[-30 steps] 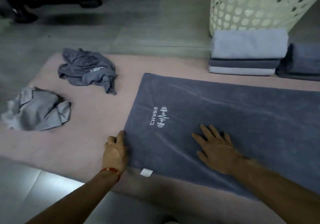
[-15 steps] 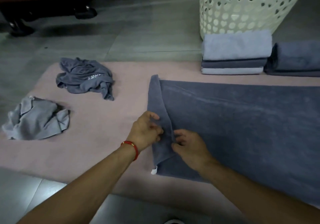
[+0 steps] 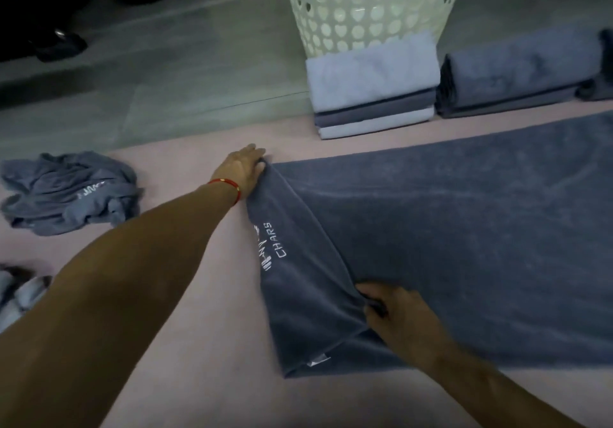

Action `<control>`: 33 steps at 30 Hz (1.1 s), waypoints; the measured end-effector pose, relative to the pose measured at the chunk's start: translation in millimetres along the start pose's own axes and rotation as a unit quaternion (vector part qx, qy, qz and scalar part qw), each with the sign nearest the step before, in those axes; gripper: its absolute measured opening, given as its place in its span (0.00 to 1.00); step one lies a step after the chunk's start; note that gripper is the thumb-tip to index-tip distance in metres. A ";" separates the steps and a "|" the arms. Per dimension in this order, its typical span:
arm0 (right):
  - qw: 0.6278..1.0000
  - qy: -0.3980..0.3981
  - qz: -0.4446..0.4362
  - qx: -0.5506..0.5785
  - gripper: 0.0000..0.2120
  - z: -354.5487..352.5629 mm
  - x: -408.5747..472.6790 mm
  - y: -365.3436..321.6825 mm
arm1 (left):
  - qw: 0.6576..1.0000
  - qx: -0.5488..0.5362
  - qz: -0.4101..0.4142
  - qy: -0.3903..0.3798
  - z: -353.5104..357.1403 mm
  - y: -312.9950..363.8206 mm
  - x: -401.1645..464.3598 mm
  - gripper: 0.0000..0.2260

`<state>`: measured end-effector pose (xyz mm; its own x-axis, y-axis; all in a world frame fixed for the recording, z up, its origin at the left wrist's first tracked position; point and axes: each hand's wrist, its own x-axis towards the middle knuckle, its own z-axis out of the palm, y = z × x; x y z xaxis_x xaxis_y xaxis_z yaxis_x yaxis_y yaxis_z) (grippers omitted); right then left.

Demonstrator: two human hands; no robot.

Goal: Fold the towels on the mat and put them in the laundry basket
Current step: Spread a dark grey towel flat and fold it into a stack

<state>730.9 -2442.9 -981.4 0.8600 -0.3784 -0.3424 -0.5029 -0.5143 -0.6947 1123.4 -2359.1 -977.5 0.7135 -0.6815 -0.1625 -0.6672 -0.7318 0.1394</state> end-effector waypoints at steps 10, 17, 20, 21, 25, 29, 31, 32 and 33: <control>0.986 0.086 0.038 0.135 0.11 -19.8 2.2 14.2 | 0.975 -0.133 -0.173 0.031 -16.5 26.6 21.0 0.11; 0.943 0.250 0.088 0.200 0.09 -74.9 -41.0 66.3 | 0.964 -0.267 0.003 -0.010 -50.3 80.2 -11.1 0.14; 0.914 0.324 0.129 0.204 0.14 -103.6 -78.2 98.9 | 0.934 -0.353 0.055 -0.007 -65.1 137.0 -13.5 0.11; 0.906 0.344 0.140 0.204 0.14 -114.3 -92.9 106.9 | 0.920 -0.384 0.080 -0.002 -69.3 162.7 -13.2 0.09; 0.850 0.443 0.222 0.179 0.10 -152.6 -145.6 150.1 | 0.888 -0.424 0.177 0.030 -74.9 286.1 6.3 0.09; 0.793 0.503 0.305 0.157 0.07 -185.9 -181.8 199.1 | 0.901 -0.363 0.229 0.064 -61.0 423.1 43.7 0.14; 0.779 0.519 0.327 0.134 0.08 -200.6 -191.6 217.8 | 0.911 -0.323 0.246 0.075 -51.0 486.1 57.2 0.13; 0.766 0.530 0.340 0.130 0.08 -208.1 -194.3 226.6 | 0.915 -0.304 0.255 0.078 -45.2 514.1 63.2 0.12; 0.750 0.544 0.351 0.134 0.08 -215.3 -194.6 235.5 | 0.919 -0.284 0.261 0.081 -39.5 539.7 68.7 0.11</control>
<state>426.4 -2656.1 -942.2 -0.2614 -0.9631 -0.0650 -0.6386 0.2230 -0.7366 820.9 -2801.2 -874.8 0.3820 -0.8994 0.2125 -0.7412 -0.1608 0.6518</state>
